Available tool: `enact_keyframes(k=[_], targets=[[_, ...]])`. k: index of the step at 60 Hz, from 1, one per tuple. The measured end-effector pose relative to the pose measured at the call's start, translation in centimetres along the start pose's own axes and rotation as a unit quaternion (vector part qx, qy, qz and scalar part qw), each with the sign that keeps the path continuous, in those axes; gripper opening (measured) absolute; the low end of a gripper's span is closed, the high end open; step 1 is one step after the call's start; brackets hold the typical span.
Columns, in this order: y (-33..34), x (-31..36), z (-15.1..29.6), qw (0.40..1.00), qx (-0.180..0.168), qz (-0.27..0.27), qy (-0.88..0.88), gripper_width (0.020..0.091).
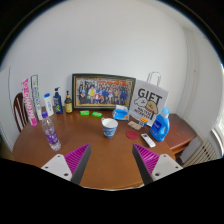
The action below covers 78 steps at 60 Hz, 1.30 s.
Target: Pour water
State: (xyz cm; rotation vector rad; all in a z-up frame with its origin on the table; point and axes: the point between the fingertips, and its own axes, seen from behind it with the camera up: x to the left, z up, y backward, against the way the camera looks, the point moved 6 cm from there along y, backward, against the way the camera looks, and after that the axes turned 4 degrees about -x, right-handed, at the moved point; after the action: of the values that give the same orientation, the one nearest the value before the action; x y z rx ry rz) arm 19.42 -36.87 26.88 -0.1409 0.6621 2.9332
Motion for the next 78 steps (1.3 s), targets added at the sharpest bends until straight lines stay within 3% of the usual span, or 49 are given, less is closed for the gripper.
enact_keyframes(k=[8, 23, 39, 51, 55, 59, 64, 70, 73, 78], targets=[[-0.1, 3.3, -0.8, 1.000, 0.003, 0.013, 0.010, 0.0858], [-3.0, 18.1, -2.8, 0.996, -0.001, 0.085, -0.006, 0.0859], [-12.0, 28.9, -4.0, 0.991, -0.047, 0.125, -0.013, 0.0848], [-18.2, 31.7, -4.9, 0.992, -0.067, 0.103, -0.020, 0.0741], [-19.3, 32.3, -5.1, 0.992, -0.074, 0.098, -0.012, 0.0656], [-20.1, 32.0, -5.1, 0.993, -0.089, 0.082, -0.008, 0.0520], [-20.3, 32.1, -4.9, 0.991, -0.098, 0.084, -0.016, 0.0472], [-20.4, 32.1, -4.8, 0.991, -0.095, 0.089, -0.019, 0.0367], [-20.3, 32.2, -4.7, 0.991, -0.092, 0.096, -0.023, 0.0331], [-20.0, 32.1, -3.8, 0.990, -0.092, 0.106, -0.029, 0.0331]])
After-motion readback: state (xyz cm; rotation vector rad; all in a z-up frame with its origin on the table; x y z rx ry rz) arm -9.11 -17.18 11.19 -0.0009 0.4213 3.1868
